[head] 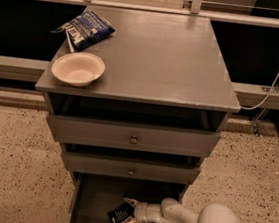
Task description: Pick rxbar blueberry from bottom drawer and place on counter
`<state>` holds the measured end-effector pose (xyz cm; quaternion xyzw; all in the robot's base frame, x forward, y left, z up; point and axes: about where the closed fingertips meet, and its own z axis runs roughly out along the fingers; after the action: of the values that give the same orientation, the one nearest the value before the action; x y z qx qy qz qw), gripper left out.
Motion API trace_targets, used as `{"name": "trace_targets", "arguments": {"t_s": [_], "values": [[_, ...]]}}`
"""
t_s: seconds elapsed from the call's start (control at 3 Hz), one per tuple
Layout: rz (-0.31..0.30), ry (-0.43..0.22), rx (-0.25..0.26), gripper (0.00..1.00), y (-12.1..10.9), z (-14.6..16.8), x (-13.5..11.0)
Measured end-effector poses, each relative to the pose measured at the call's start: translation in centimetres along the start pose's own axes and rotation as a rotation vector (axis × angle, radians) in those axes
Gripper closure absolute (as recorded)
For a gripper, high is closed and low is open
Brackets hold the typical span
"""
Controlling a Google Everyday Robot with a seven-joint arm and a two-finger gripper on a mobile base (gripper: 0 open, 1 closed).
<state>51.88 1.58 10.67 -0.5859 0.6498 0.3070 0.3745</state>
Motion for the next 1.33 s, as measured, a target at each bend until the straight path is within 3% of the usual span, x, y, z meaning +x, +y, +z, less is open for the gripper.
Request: {"name": "trace_targets", "arguments": {"t_s": [0.33, 1.0, 1.33], "values": [[0.004, 0.002, 0.000, 0.40, 0.05, 0.08, 0.26], [0.007, -0.002, 0.001, 0.88, 0.05, -0.10, 0.04], [0.007, -0.002, 0.001, 1.00, 0.05, -0.12, 0.02]]}}
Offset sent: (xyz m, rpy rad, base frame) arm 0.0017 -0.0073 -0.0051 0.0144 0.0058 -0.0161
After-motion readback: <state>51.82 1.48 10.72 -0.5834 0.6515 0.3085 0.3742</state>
